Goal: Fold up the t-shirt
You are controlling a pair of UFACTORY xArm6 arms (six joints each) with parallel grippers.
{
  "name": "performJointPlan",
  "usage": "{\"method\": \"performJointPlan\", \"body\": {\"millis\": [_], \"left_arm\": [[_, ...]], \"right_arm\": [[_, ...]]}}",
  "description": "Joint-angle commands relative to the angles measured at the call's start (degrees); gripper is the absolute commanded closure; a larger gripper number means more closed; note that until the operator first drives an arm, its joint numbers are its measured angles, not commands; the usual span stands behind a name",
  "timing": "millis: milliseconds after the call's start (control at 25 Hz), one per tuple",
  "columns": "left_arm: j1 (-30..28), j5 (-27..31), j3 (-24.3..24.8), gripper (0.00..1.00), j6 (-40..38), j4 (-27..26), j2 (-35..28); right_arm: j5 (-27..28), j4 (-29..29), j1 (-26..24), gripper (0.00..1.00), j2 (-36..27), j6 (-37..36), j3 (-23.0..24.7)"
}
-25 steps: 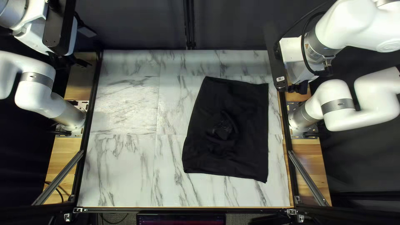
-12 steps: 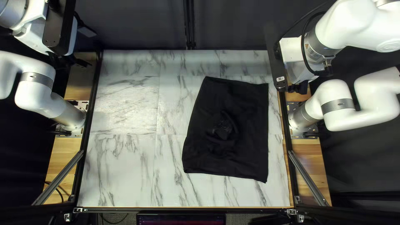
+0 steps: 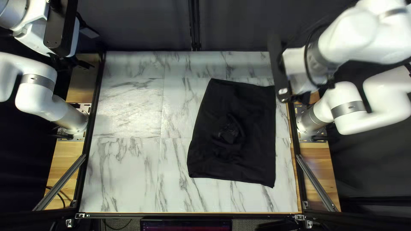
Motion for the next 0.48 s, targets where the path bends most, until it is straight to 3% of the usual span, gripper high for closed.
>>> {"method": "performJointPlan", "body": {"millis": [40,80,200,240,400,480], "left_arm": [[0.0,0.0,0.0,0.00,0.0,0.0,0.0],[0.0,0.0,0.0,0.00,0.0,0.0,0.0],[0.0,0.0,0.0,0.00,0.0,0.0,0.0],[0.0,0.0,0.0,0.00,0.0,0.0,0.0],[0.0,0.0,0.0,0.00,0.0,0.0,0.0],[0.0,0.0,0.0,0.00,0.0,0.0,0.0]], "right_arm": [[-14.0,-2.1,1.0,0.00,1.8,3.2,10.8],[-18.8,-2.4,0.1,0.00,3.3,1.5,13.9],[-25.7,-2.5,-2.9,0.00,5.8,-4.6,19.0],[-26.4,-2.4,-3.4,0.00,6.0,-6.1,19.8],[-28.6,1.5,-12.0,0.00,1.4,-24.3,27.7],[-27.9,1.2,-12.4,0.00,1.2,-24.2,28.0]]}}
